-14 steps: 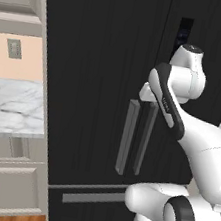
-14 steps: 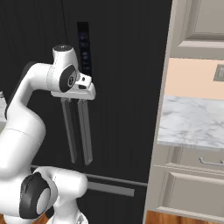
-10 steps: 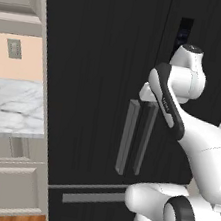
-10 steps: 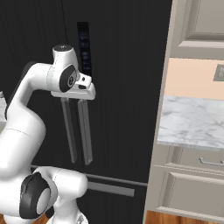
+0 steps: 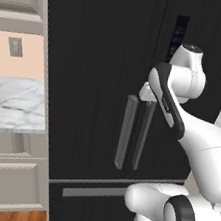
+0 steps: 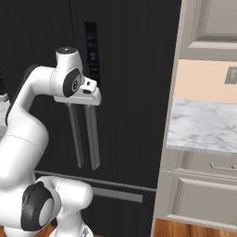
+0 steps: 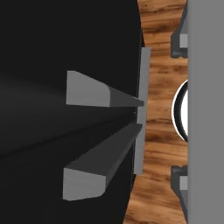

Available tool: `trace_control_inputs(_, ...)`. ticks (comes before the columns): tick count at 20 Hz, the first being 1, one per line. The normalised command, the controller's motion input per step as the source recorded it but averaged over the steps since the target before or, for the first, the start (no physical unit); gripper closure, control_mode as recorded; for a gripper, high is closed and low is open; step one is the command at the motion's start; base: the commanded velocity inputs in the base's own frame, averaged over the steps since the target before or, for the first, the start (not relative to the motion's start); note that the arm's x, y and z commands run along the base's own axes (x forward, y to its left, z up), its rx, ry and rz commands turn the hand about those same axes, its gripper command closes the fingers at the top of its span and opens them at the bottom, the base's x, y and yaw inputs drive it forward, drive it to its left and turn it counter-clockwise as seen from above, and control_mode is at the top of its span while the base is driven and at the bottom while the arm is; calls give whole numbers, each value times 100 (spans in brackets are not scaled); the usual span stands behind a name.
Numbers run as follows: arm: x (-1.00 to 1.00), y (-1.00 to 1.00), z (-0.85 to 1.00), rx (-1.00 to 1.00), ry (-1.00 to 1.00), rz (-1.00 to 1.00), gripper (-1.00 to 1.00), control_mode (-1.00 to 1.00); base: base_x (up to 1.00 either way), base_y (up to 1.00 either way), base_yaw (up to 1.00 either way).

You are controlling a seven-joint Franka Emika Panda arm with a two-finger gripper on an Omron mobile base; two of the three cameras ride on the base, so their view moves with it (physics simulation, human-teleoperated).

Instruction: Retrieve a lemon from the fridge and place it on the cutting board with the fish.

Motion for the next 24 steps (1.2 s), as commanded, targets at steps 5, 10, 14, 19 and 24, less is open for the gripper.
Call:
trace_control_inputs(5,0,0,0,0,0,0,-100,100,-39,0,0)
trace_control_inputs(10,0,0,0,0,0,0,-100,100,-48,0,0)
trace_control_inputs(14,0,0,0,0,0,0,-100,100,-48,0,0)
trace_control_inputs(19,0,0,0,0,0,0,-100,100,-34,0,0)
trace_control_inputs(24,0,0,0,0,0,0,-100,-100,-18,0,0)
